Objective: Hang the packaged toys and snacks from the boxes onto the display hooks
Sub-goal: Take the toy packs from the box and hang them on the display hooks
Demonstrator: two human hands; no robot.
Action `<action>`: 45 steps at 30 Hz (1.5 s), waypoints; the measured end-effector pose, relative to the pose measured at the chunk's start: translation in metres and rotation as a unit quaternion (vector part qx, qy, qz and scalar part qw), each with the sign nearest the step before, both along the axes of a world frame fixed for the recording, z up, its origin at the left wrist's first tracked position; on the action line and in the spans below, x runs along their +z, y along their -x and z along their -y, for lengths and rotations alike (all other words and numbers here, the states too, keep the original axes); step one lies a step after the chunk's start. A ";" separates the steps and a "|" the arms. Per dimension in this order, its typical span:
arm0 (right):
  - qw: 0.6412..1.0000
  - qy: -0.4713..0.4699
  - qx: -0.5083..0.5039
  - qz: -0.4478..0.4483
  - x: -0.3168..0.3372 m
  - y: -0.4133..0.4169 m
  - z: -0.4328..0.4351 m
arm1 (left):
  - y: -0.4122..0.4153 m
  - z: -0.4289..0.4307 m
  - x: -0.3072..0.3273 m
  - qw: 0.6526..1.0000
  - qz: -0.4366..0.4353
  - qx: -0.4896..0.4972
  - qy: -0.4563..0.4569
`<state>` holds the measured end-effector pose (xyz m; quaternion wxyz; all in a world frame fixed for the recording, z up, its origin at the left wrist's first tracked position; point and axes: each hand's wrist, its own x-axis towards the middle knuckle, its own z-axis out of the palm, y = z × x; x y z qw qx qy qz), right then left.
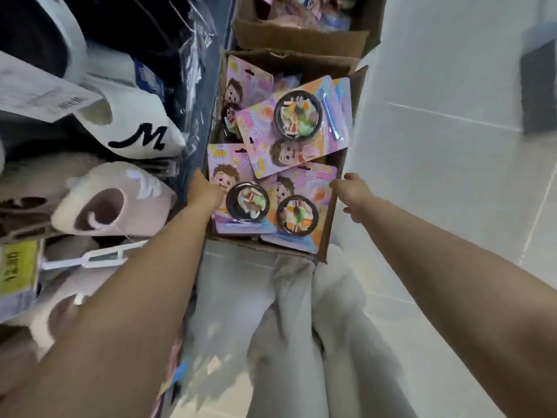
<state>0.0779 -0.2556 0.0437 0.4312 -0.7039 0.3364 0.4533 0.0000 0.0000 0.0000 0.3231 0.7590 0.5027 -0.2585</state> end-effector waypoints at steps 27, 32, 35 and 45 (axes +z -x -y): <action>0.968 0.201 -0.098 0.116 0.058 0.049 0.118 | 0.032 0.106 0.101 0.961 -0.025 -0.254 -0.103; 0.963 0.202 -0.129 0.122 0.079 0.088 0.185 | 0.036 0.166 0.126 0.943 -0.005 -0.311 -0.117; 0.960 0.198 -0.161 0.114 0.083 0.109 0.235 | 0.036 0.212 0.128 0.933 0.007 -0.340 -0.117; 0.939 0.277 -0.127 0.158 0.038 0.142 0.303 | 0.054 0.264 0.093 0.916 0.057 -0.340 -0.206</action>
